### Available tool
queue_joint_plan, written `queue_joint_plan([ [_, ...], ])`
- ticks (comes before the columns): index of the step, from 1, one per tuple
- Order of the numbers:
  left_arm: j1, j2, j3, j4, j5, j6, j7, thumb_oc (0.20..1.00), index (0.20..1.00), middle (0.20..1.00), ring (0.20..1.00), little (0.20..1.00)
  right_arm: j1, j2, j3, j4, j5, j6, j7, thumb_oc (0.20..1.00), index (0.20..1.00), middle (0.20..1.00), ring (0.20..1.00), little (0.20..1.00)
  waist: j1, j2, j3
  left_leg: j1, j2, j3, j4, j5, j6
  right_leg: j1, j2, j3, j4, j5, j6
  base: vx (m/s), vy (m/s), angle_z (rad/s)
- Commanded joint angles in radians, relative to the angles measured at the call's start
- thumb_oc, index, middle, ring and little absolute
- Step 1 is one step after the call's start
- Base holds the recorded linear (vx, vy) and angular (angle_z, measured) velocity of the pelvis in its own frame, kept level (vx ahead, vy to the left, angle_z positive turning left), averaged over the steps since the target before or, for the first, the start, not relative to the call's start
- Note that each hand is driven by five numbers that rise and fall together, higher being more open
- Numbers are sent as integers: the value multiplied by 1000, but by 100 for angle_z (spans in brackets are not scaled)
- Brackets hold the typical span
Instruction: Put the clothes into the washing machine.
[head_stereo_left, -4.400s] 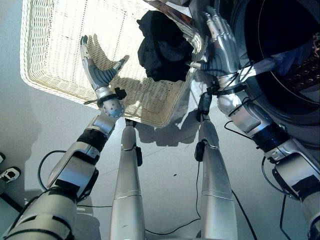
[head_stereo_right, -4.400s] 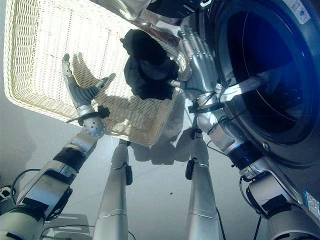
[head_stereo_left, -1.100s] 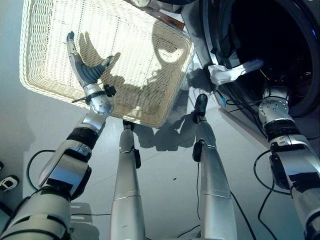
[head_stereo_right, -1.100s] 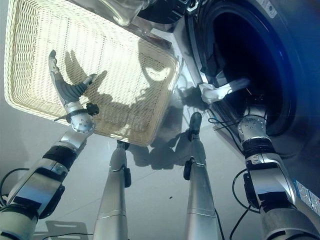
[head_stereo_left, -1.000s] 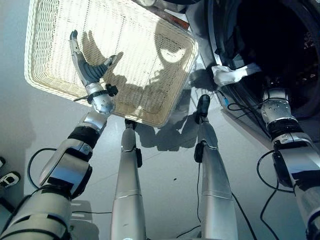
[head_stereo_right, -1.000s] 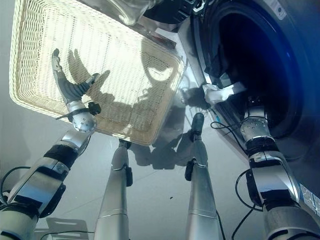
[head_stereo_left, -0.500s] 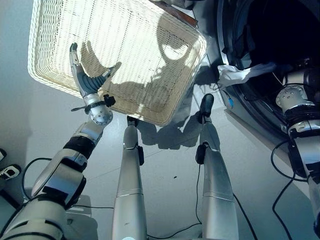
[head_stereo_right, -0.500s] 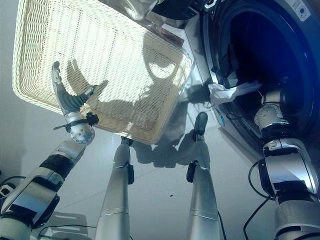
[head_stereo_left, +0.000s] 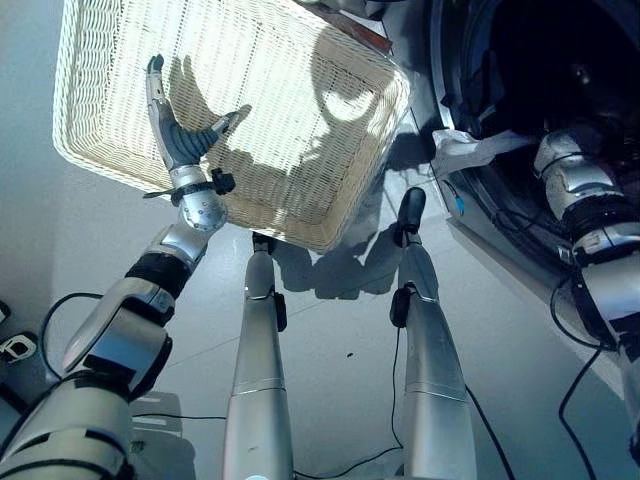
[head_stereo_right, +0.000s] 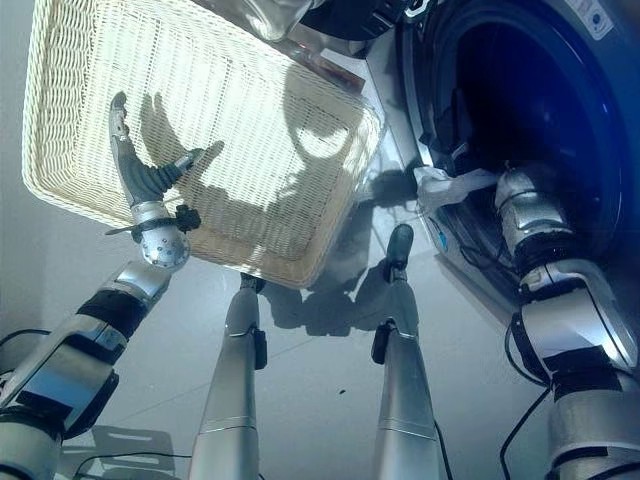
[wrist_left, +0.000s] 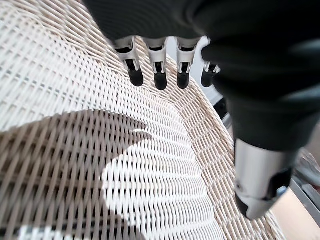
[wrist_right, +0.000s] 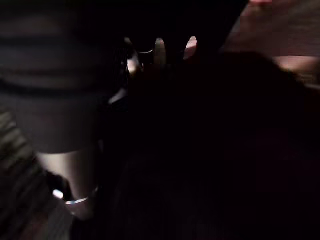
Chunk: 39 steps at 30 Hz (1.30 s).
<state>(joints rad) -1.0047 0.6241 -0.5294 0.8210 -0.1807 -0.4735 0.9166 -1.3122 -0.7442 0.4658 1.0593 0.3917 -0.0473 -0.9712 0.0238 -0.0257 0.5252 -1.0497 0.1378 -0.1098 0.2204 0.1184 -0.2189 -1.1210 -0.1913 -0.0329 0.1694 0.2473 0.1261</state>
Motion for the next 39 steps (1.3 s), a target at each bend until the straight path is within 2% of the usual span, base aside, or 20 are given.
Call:
queue_joint_plan([
  [1, -36, -5, 37, -1, -23, -34, 18, 1000, 1000, 1000, 1000, 1000, -27, -105, 52, -27, -206, 61, -68, 1000, 1000, 1000, 1000, 1000, 3, 51, -5, 8, -78, -3, -13, -30, 100, 11, 15, -57, 91, -66, 68, 0, 0, 0],
  [2, -36, -5, 37, -1, -23, -34, 18, 1000, 1000, 1000, 1000, 1000, -27, -105, 52, -27, -206, 61, -68, 1000, 1000, 1000, 1000, 1000, 3, 51, -5, 8, -78, -3, -13, -30, 100, 11, 15, -57, 91, -66, 68, 0, 0, 0],
  [5, -50, -15, 38, 4, -9, -38, 34, 1000, 1000, 1000, 1000, 1000, 3, -84, 107, -82, -364, 106, -95, 1000, 1000, 1000, 1000, 1000, -4, 56, -5, -5, -79, 5, -11, -30, 99, -4, 16, -52, 92, -70, 69, 0, 0, 0],
  [16, -73, -28, 37, 13, 7, -33, 53, 1000, 1000, 1000, 1000, 1000, 55, -66, 201, -97, -580, 114, -48, 1000, 1000, 1000, 1000, 1000, -16, 52, -5, -17, -79, 10, -8, -30, 98, -22, 19, -48, 99, -72, 68, -2, 0, 0],
  [29, -85, -43, 35, 34, 23, -41, 61, 1000, 1000, 1000, 1000, 1000, 105, -47, 273, 24, -728, 75, 44, 1000, 1000, 1000, 1000, 1000, -18, 52, -5, -28, -80, 15, -4, -25, 102, -36, 19, -51, 106, -67, 64, 0, 0, 0],
  [39, -73, -58, 44, 33, 45, -45, 74, 1000, 1000, 1000, 1000, 1000, 165, -27, 287, 51, -801, 81, 149, 1000, 1000, 1000, 1000, 1000, -22, 49, -5, -29, -78, 20, -8, -19, 103, -41, 21, -49, 106, -64, 62, 0, 0, 0],
])
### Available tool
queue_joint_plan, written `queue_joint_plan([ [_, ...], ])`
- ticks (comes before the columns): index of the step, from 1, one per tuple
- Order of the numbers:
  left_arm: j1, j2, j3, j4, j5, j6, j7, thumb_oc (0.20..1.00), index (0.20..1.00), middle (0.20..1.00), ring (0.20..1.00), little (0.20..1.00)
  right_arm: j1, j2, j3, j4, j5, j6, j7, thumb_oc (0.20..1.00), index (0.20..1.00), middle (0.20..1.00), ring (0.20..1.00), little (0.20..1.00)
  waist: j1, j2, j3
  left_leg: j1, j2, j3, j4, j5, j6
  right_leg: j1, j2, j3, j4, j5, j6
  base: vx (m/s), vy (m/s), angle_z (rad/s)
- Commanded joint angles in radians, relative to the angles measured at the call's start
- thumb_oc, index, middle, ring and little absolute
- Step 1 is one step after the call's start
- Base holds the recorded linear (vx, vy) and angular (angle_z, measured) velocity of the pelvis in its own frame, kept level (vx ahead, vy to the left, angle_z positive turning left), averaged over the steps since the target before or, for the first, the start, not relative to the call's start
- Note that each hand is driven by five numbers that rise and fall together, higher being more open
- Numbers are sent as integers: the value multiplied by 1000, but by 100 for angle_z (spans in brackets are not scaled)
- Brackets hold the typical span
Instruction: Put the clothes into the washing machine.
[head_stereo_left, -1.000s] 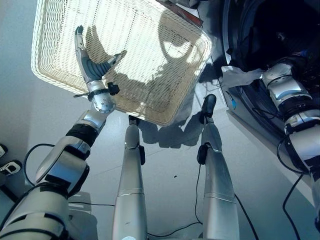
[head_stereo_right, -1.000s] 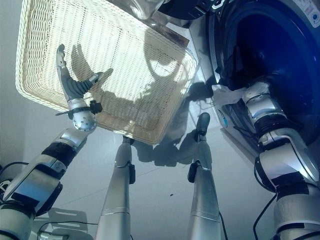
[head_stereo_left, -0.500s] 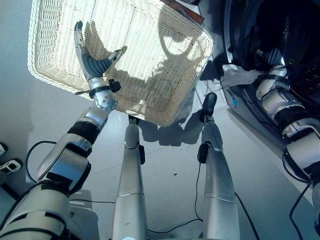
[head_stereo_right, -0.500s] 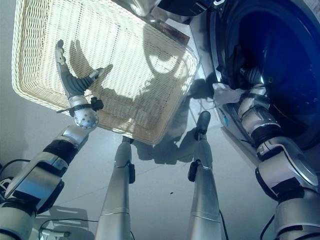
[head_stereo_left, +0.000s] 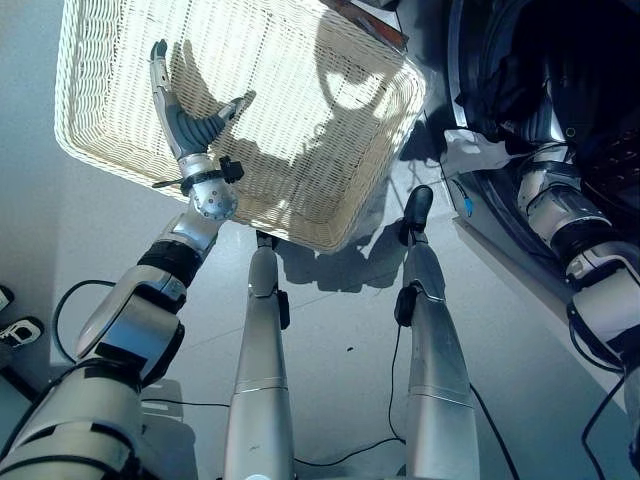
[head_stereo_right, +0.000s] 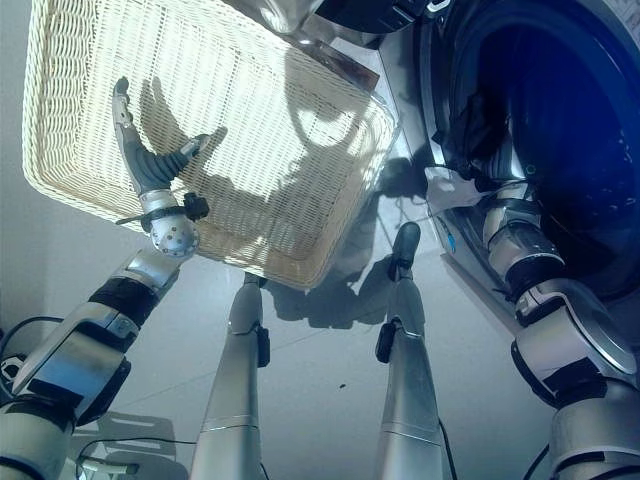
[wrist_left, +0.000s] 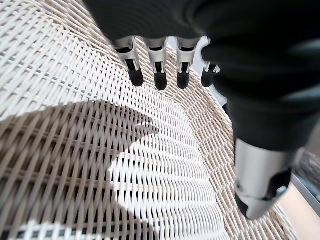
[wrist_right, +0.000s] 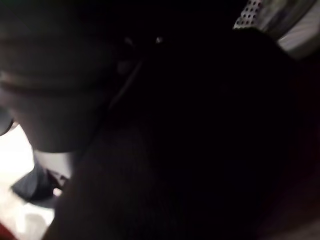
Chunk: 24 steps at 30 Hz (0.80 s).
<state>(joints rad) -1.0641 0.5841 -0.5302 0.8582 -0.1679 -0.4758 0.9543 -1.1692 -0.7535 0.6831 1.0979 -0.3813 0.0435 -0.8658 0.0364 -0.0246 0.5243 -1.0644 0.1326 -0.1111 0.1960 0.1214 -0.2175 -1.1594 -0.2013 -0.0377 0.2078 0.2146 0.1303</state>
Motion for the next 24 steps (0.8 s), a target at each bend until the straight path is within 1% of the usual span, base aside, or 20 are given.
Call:
queue_joint_plan([
  [1, -14, -20, 48, -2, 35, -43, 36, 1000, 1000, 1000, 1000, 1000, 30, -11, 79, 21, -62, -10, 75, 1000, 1000, 1000, 1000, 1000, -35, 48, -4, -15, -71, 23, 13, -20, 101, -3, 32, -44, 66, -30, 57, 0, 0, 0],
  [2, -12, -22, 48, -5, 38, -39, 38, 1000, 1000, 1000, 1000, 1000, 36, -8, 86, 23, -89, -13, 98, 1000, 1000, 1000, 1000, 1000, -35, 49, -4, -13, -71, 24, 10, -19, 101, -3, 32, -44, 66, -30, 57, 0, 0, 0],
  [4, -12, -23, 48, -6, 39, -39, 40, 1000, 1000, 1000, 1000, 1000, 38, -6, 90, 24, -100, -15, 106, 1000, 1000, 1000, 1000, 1000, -35, 49, -4, -14, -71, 24, 10, -18, 101, -4, 32, -44, 66, -29, 56, 0, 0, 0],
  [6, -4, -31, 49, -8, 46, -38, 50, 1000, 1000, 1000, 1000, 1000, 55, 2, 122, 23, -155, -12, 156, 1000, 1000, 1000, 1000, 1000, -36, 51, -4, -13, -70, 28, 9, -15, 101, -7, 33, -42, 69, -29, 53, 5, 16, 0],
  [9, 3, -33, 51, -8, 48, -44, 52, 1000, 1000, 1000, 1000, 1000, 70, 8, 137, 29, -197, -17, 189, 1000, 1000, 1000, 1000, 1000, -35, 51, -4, -7, -69, 30, 5, -11, 101, -2, 32, -42, 68, -28, 52, 0, 0, 0],
  [15, 10, -37, 56, -16, 56, -38, 52, 1000, 1000, 1000, 1000, 1000, 85, 12, 151, 25, -245, -16, 210, 1000, 1000, 1000, 1000, 1000, -34, 48, -4, -5, -67, 31, 0, -5, 99, 0, 32, -44, 65, -23, 53, 0, 0, 0],
  [21, 13, -42, 58, -21, 63, -32, 56, 1000, 1000, 1000, 1000, 1000, 83, 13, 158, 16, -258, -19, 211, 1000, 1000, 1000, 1000, 1000, -35, 46, -4, -5, -66, 30, -3, -1, 98, -2, 34, -41, 63, -19, 53, 0, 0, 0],
  [24, 17, -44, 64, -26, 67, -27, 57, 1000, 1000, 1000, 1000, 1000, 89, 12, 160, 11, -293, -28, 235, 1000, 1000, 1000, 1000, 1000, -35, 44, -4, -4, -65, 30, -4, 2, 97, -1, 34, -40, 63, -17, 54, 0, 0, 0],
])
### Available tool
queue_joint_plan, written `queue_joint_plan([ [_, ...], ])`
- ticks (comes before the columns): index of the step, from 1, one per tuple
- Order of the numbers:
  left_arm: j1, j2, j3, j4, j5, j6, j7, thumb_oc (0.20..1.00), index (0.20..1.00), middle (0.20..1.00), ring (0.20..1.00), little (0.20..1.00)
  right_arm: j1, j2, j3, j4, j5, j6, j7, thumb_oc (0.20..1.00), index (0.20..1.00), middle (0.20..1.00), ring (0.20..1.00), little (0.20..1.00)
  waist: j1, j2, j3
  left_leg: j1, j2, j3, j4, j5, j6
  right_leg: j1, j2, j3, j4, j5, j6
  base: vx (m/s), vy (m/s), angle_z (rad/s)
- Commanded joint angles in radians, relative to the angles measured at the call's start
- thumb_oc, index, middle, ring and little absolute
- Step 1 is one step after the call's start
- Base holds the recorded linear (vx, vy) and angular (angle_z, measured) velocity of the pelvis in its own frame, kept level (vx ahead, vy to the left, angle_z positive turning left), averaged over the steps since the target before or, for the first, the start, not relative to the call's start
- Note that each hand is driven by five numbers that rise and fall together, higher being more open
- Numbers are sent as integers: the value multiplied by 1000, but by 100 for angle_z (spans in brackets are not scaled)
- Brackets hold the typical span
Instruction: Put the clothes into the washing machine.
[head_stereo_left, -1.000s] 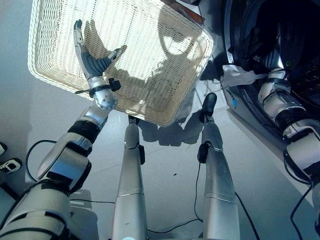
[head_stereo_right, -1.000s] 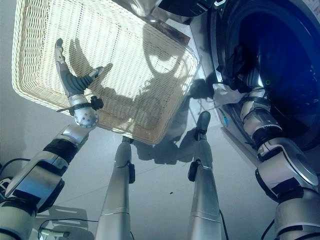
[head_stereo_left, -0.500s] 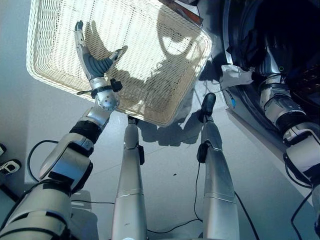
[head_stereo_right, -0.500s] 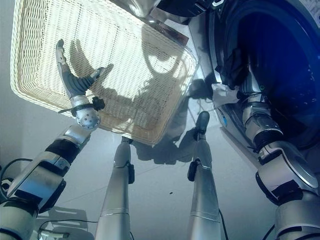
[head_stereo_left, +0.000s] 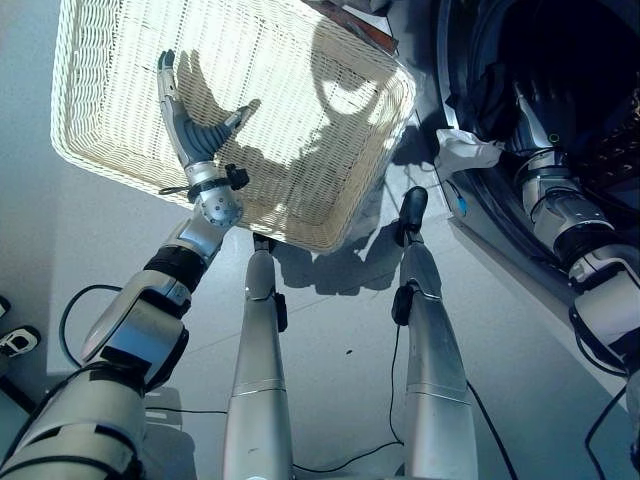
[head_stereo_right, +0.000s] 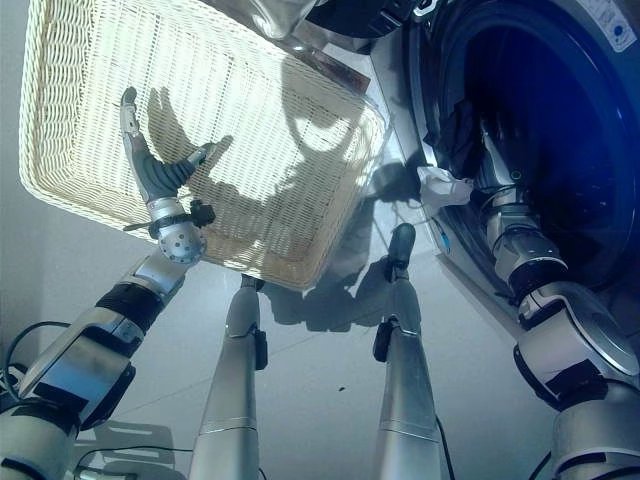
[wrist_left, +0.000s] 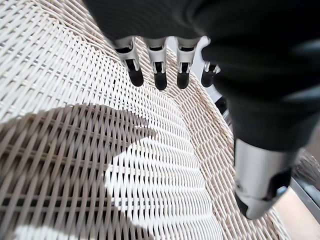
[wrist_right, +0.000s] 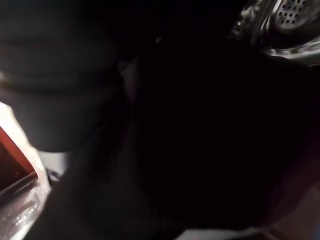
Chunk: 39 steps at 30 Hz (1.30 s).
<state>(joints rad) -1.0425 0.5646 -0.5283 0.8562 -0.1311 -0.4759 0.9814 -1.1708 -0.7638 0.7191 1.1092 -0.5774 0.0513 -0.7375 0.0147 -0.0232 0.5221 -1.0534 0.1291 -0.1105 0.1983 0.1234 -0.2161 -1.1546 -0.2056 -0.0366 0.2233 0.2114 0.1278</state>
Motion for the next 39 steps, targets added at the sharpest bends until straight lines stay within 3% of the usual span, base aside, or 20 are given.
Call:
queue_joint_plan([
  [1, -5, -24, 62, -25, 30, -27, 30, 1000, 1000, 1000, 1000, 1000, 91, 23, 124, 0, -97, -36, 106, 1000, 1000, 1000, 1000, 1000, -13, 43, -2, -15, -62, 29, -7, 0, 96, -6, 39, -41, 48, -14, 56, 0, 0, 0],
  [14, 6, -22, 64, -36, 37, -28, 34, 1000, 1000, 1000, 1000, 1000, 114, 30, 172, -22, -202, -85, 170, 1000, 1000, 1000, 1000, 1000, -12, 40, -2, -11, -58, 24, -10, 8, 92, -5, 37, -40, 48, -9, 56, 0, 0, 0],
  [16, 7, -25, 68, -36, 42, -27, 33, 1000, 1000, 1000, 1000, 1000, 117, 30, 172, -23, -205, -84, 172, 200, 200, 200, 200, 200, -12, 37, -2, -9, -58, 24, -10, 9, 92, -3, 37, -41, 48, -9, 56, 0, 0, 0],
  [28, 7, -34, 69, -32, 49, -24, 36, 1000, 1000, 1000, 1000, 1000, 106, 28, 149, -28, -151, -61, 101, 200, 200, 200, 200, 200, -14, 39, -2, -8, -58, 20, -10, 11, 91, -2, 36, -36, 47, -5, 58, 0, 0, 0],
  [30, 8, -35, 67, -33, 49, -25, 38, 1000, 1000, 1000, 1000, 1000, 106, 27, 139, -29, -82, -45, 64, 200, 200, 200, 200, 200, -13, 41, -2, -7, -59, 19, -12, 13, 92, -1, 36, -35, 46, -3, 57, 0, 0, 0],
  [33, 7, -35, 65, -33, 42, -25, 37, 1000, 1000, 1000, 1000, 1000, 104, 24, 61, -28, 143, -37, -57, 200, 200, 200, 200, 200, -15, 47, -2, -8, -60, 15, -8, 11, 92, -5, 35, -29, 49, -1, 59, 0, 0, 0],
  [39, 14, -47, 77, -33, 57, -27, 39, 1000, 1000, 1000, 1000, 1000, 72, 23, -63, -63, 303, -22, -159, 200, 200, 200, 200, 200, -15, 53, -2, -13, -61, 14, 0, 4, 92, -7, 34, -24, 52, -3, 64, 0, 0, 0],
])
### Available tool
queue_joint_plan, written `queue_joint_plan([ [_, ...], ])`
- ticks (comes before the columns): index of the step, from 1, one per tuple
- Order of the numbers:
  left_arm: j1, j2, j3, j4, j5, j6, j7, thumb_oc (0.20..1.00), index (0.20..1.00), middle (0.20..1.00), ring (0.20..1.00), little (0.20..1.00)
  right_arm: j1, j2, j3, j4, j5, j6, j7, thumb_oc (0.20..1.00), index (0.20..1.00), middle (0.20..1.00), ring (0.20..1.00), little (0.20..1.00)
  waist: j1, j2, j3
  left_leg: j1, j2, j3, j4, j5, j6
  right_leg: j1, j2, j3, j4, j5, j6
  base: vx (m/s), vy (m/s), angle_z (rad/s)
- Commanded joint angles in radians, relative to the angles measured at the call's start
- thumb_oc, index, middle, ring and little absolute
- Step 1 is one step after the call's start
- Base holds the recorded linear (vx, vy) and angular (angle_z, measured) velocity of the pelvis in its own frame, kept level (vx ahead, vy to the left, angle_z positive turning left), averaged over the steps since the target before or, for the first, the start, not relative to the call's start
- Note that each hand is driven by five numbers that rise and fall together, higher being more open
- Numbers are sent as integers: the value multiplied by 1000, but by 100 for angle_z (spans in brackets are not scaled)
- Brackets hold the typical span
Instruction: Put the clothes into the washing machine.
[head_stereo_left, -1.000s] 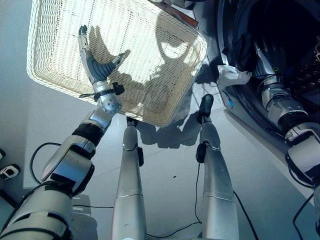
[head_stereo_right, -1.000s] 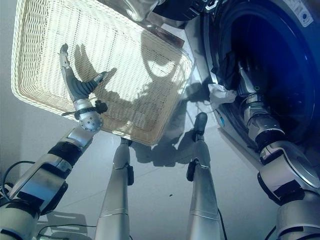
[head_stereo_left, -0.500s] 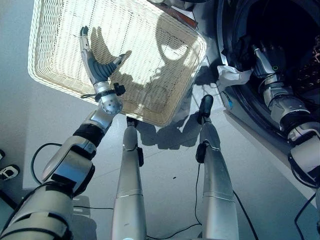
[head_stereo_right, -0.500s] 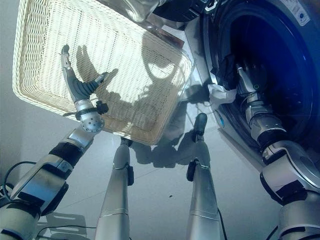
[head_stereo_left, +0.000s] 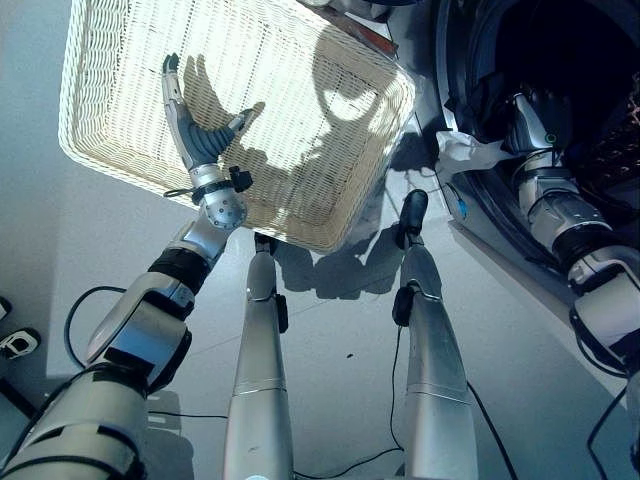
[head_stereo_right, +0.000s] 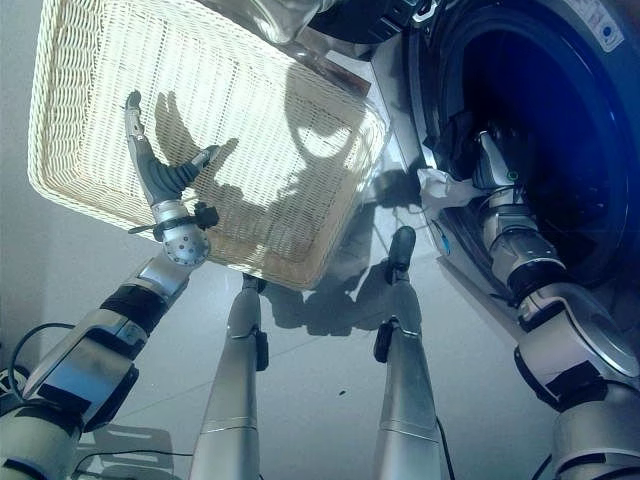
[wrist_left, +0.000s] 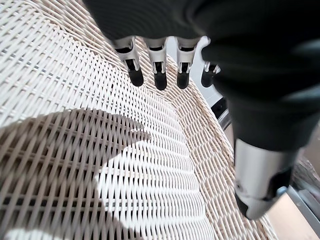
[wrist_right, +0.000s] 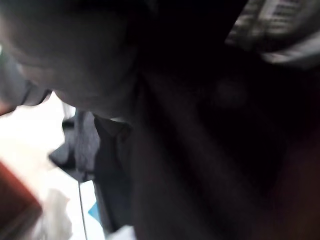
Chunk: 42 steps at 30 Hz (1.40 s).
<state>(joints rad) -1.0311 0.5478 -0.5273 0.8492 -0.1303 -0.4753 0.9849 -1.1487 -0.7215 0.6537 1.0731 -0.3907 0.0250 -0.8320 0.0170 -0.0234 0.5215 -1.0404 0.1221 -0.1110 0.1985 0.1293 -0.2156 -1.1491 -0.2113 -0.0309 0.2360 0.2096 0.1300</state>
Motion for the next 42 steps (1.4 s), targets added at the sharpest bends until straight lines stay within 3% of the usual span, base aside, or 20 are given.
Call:
queue_joint_plan([
  [1, 2, -31, 76, -26, 56, -28, 35, 1000, 1000, 1000, 1000, 1000, 50, -19, 2, -27, 116, 4, -65, 200, 200, 200, 200, 200, -18, 53, -1, -26, -54, 14, 0, -2, 92, -13, 40, -30, 40, -1, 62, 0, 0, 0],
  [4, 1, -32, 76, -28, 57, -24, 36, 1000, 1000, 1000, 1000, 1000, 41, -23, -10, -36, 150, 6, -73, 200, 200, 200, 200, 200, -18, 54, -1, -26, -55, 13, 0, -3, 92, -12, 39, -29, 39, -1, 62, 0, 0, 0],
  [7, 11, -13, 85, -49, 42, -18, 27, 1000, 1000, 1000, 1000, 1000, -9, -62, -128, -92, 461, 5, -203, 200, 200, 200, 200, 200, -16, 58, -1, -26, -54, 6, 9, -15, 87, -10, 35, -28, 40, -7, 66, -3, 11, 0],
  [10, 13, -7, 84, -49, 38, -18, 22, 1000, 1000, 1000, 1000, 1000, -13, -66, -184, -68, 549, -8, -220, 200, 200, 200, 200, 200, -14, 58, -1, -26, -54, 3, 13, -21, 85, -7, 34, -28, 40, -8, 68, 0, 0, 0],
  [11, 19, 3, 87, -51, 38, -21, 16, 1000, 1000, 1000, 1000, 1000, -32, -83, -236, -22, 731, -58, -256, 200, 200, 200, 200, 200, -11, 57, -1, -22, -52, -2, 12, -28, 83, -1, 33, -31, 35, -8, 70, 0, 0, 0],
  [16, 48, 31, 92, -81, 33, -23, 15, 1000, 1000, 1000, 1000, 1000, -58, -106, -346, -31, 977, -248, -353, 200, 200, 200, 200, 200, -6, 51, -1, -15, -47, -9, -1, -37, 80, 10, 38, -37, 21, -7, 73, -1, -25, 0],
  [17, 48, 32, 91, -82, 32, -22, 15, 1000, 1000, 1000, 1000, 1000, -57, -105, -346, -31, 977, -249, -354, 200, 200, 200, 200, 200, -6, 50, -1, -14, -47, -9, -1, -37, 80, 10, 38, -37, 20, -7, 73, 0, 0, 0],
  [19, 49, 36, 89, -96, 27, -9, 13, 1000, 1000, 1000, 1000, 1000, -82, -116, -344, -65, 977, -266, -383, 451, 451, 451, 451, 451, -6, 47, -1, -10, -46, -11, -7, -37, 81, 14, 39, -39, 17, -7, 73, 0, 0, 0],
  [20, 49, 36, 89, -98, 26, -7, 13, 1000, 1000, 1000, 1000, 1000, -85, -117, -342, -67, 974, -268, -388, 451, 451, 451, 451, 451, -6, 47, -1, -10, -46, -11, -7, -37, 80, 14, 39, -38, 17, -7, 73, 0, 0, 0],
  [21, 49, 38, 86, -106, 22, -4, 12, 1000, 1000, 1000, 1000, 1000, -102, -128, -329, -106, 939, -270, -410, 1000, 1000, 1000, 1000, 1000, -6, 44, -1, -9, -46, -10, -11, -36, 81, 15, 38, -40, 16, -7, 74, 0, 0, 0],
  [23, 42, 43, 80, -109, 9, 1, 6, 1000, 1000, 1000, 1000, 1000, -134, -134, -286, -179, 783, -192, -452, 1000, 1000, 1000, 1000, 1000, -7, 43, -1, -6, -49, -12, -15, -33, 80, 17, 37, -40, 13, -7, 75, 0, 0, 0],
  [25, 42, 43, 81, -109, 9, 1, 5, 1000, 1000, 1000, 1000, 1000, -133, -134, -286, -182, 782, -189, -454, 1000, 1000, 1000, 1000, 1000, -8, 43, -1, -7, -49, -12, -15, -33, 80, 16, 37, -40, 13, -7, 75, 0, 0, 0],
  [28, 41, 43, 83, -108, 0, -8, -1, 1000, 1000, 1000, 1000, 1000, -161, -130, -217, -259, 610, -75, -410, 1000, 1000, 1000, 1000, 1000, -5, 47, -1, -5, -51, -13, -16, -33, 79, 16, 36, -37, 15, -16, 73, -8, 41, 0],
  [30, 40, 43, 86, -105, -2, -14, -5, 1000, 1000, 1000, 1000, 1000, -156, -123, -207, -272, 551, -52, -396, 1000, 1000, 1000, 1000, 1000, -5, 50, -1, -6, -52, -11, -18, -32, 79, 14, 36, -37, 16, -17, 73, 0, 0, 0],
  [40, 36, 37, 89, -95, 8, -35, 2, 1000, 1000, 1000, 1000, 1000, -112, -100, -152, -341, 334, 4, -335, 1000, 1000, 1000, 1000, 1000, -5, 56, -1, -11, -58, -6, -27, -29, 81, 11, 33, -39, 10, -23, 72, 0, 0, 0],
  [42, 46, 29, 95, -108, 31, -35, 26, 1000, 1000, 1000, 1000, 1000, 5, -83, -122, -444, 177, -43, -228, 1000, 1000, 1000, 1000, 1000, -18, 51, -1, -22, -58, 5, -22, -27, 81, 0, 32, -35, 14, -23, 73, 0, 0, 0],
])
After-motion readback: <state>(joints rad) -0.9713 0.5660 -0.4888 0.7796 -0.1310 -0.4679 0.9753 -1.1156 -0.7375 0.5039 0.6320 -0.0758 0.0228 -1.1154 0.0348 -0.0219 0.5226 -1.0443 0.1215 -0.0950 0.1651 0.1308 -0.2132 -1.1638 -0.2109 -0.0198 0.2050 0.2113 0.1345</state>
